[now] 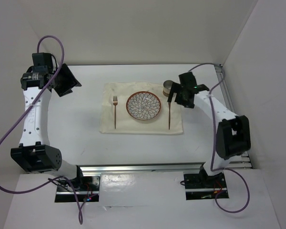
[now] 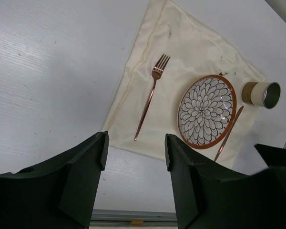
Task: Set the dinner table for one person
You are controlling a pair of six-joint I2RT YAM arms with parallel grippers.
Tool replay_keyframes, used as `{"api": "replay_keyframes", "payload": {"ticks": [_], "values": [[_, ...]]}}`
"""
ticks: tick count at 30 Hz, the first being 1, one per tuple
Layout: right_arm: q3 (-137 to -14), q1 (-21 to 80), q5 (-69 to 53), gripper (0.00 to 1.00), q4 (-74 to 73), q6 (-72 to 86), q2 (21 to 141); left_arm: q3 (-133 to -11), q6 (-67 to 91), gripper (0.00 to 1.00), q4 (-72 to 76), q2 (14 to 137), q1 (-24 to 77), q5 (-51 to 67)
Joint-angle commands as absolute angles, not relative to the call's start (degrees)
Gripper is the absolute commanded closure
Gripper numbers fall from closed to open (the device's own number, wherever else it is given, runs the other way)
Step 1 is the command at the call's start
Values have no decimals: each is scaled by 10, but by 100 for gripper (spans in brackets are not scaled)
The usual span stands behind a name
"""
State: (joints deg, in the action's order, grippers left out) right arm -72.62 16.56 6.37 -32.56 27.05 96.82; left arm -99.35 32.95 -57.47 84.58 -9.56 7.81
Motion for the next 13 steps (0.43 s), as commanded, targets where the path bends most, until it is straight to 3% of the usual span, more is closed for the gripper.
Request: {"api": "replay_keyframes", "payload": {"ticks": [1, 6, 13], "values": [[-766, 104, 101, 0, -409, 271, 863, -983, 315, 33, -562, 842, -98, 88], [-726, 7, 139, 0, -468, 277, 784, -962, 309, 32, -545, 842, -98, 100], [-657, -20, 157, 0, -468, 262, 664, -950, 309, 32, -540, 842, -98, 119]]}}
